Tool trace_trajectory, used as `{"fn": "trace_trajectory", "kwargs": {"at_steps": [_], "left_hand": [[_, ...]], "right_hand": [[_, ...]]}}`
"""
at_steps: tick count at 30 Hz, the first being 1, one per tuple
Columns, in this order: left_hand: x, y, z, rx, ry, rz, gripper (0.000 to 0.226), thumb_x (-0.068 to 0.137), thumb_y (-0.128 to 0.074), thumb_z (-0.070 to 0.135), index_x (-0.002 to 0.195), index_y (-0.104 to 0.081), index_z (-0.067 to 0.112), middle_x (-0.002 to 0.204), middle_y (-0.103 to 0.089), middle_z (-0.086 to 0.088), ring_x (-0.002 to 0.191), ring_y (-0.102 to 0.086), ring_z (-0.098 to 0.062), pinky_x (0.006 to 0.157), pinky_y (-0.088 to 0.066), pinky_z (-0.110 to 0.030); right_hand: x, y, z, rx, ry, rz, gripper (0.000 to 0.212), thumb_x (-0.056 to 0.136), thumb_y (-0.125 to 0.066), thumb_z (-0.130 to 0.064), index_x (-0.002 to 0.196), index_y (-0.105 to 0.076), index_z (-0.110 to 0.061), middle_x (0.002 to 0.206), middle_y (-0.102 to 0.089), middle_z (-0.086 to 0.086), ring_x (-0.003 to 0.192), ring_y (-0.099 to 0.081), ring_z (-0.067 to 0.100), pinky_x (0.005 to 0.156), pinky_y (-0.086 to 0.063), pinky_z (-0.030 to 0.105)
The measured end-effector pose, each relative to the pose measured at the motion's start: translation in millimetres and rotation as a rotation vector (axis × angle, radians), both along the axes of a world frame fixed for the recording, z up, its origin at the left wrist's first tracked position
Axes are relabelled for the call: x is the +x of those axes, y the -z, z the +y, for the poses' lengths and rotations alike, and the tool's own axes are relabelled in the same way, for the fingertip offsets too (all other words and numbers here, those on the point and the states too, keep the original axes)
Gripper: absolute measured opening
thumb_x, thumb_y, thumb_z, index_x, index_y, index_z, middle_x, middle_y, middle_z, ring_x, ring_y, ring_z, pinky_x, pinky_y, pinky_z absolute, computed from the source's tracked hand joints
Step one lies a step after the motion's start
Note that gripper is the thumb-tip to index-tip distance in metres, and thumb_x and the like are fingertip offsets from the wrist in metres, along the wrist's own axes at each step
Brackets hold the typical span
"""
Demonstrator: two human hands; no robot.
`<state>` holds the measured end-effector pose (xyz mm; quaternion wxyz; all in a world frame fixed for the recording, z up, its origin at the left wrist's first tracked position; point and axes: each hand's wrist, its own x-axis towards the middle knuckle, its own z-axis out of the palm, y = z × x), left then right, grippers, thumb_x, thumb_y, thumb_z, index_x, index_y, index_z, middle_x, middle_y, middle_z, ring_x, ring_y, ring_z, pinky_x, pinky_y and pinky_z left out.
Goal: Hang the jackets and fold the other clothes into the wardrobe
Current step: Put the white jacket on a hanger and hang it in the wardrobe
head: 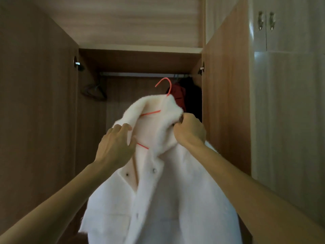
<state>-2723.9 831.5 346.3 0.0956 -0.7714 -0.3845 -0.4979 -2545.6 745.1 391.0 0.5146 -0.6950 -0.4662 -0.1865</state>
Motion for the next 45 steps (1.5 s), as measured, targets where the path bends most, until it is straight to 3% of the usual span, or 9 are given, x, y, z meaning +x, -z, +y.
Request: {"fn": "trace_trajectory", "kwargs": {"at_steps": [5,13,21,26,31,35,40,45], "left_hand": [[18,-14,76,-0.004,0.029,-0.027,0.037,0.092,-0.052,0.035,0.126,-0.046,0.023,0.120,-0.053,-0.001,0.092,-0.053,-0.017,0.079,-0.054,-0.037],[39,-56,209,0.066,0.124,-0.016,0.038,0.092,-0.053,0.036,0.127,-0.044,0.023,0.123,-0.049,-0.002,0.102,-0.053,-0.019,0.088,-0.051,-0.040],[55,-126,334,0.185,0.191,0.103,0.033,0.094,-0.048,0.037,0.123,-0.046,0.021,0.119,-0.053,-0.002,0.094,-0.057,-0.019,0.081,-0.053,-0.037],[92,-151,399,0.066,0.401,-0.119,0.015,0.094,-0.052,0.033,0.105,-0.052,0.024,0.099,-0.057,0.003,0.085,-0.058,-0.015,0.074,-0.053,-0.033],[148,-167,461,0.002,0.546,-0.267,0.011,0.094,-0.049,0.035,0.097,-0.053,0.025,0.091,-0.056,0.004,0.082,-0.060,-0.018,0.072,-0.057,-0.040],[196,-183,501,-0.009,0.567,-0.297,0.014,0.095,-0.048,0.032,0.098,-0.056,0.021,0.094,-0.058,0.004,0.077,-0.055,-0.011,0.059,-0.044,-0.024],[246,-218,535,0.017,0.631,-0.393,0.014,0.093,-0.049,0.027,0.095,-0.061,0.019,0.087,-0.060,0.007,0.076,-0.053,-0.004,0.066,-0.041,-0.025],[286,-232,579,0.041,0.690,-0.479,0.014,0.092,-0.050,0.023,0.092,-0.062,0.015,0.090,-0.065,-0.001,0.082,-0.058,-0.018,0.068,-0.043,-0.026]], "right_hand": [[14,-15,77,0.011,0.023,-0.014,0.022,0.091,-0.047,-0.021,0.107,-0.060,-0.015,0.102,-0.065,0.007,0.094,-0.059,0.031,0.072,-0.042,0.033],[35,-57,204,0.015,0.140,0.050,0.026,0.090,-0.049,-0.025,0.111,-0.059,-0.013,0.109,-0.063,0.010,0.100,-0.059,0.032,0.084,-0.050,0.040],[55,-143,322,0.065,0.261,0.064,0.027,0.093,-0.049,-0.031,0.111,-0.057,-0.013,0.111,-0.060,0.010,0.091,-0.056,0.028,0.068,-0.040,0.033],[87,-184,394,0.099,0.293,0.045,0.037,0.093,-0.047,-0.033,0.122,-0.054,-0.010,0.117,-0.060,0.012,0.105,-0.057,0.032,0.073,-0.042,0.034],[136,-206,451,0.114,0.371,0.004,0.047,0.093,-0.048,-0.034,0.132,-0.048,-0.008,0.122,-0.058,0.013,0.110,-0.055,0.032,0.075,-0.040,0.034],[179,-224,487,0.087,0.399,-0.022,0.042,0.094,-0.049,-0.032,0.130,-0.050,-0.012,0.130,-0.054,0.012,0.119,-0.051,0.031,0.087,-0.042,0.035],[221,-261,524,0.059,0.478,-0.084,0.033,0.094,-0.046,-0.024,0.123,-0.055,-0.010,0.125,-0.057,0.012,0.116,-0.053,0.031,0.085,-0.043,0.038],[247,-291,558,0.092,0.562,-0.153,0.035,0.095,-0.044,-0.027,0.122,-0.056,-0.010,0.125,-0.057,0.011,0.116,-0.053,0.029,0.089,-0.042,0.036]]}}
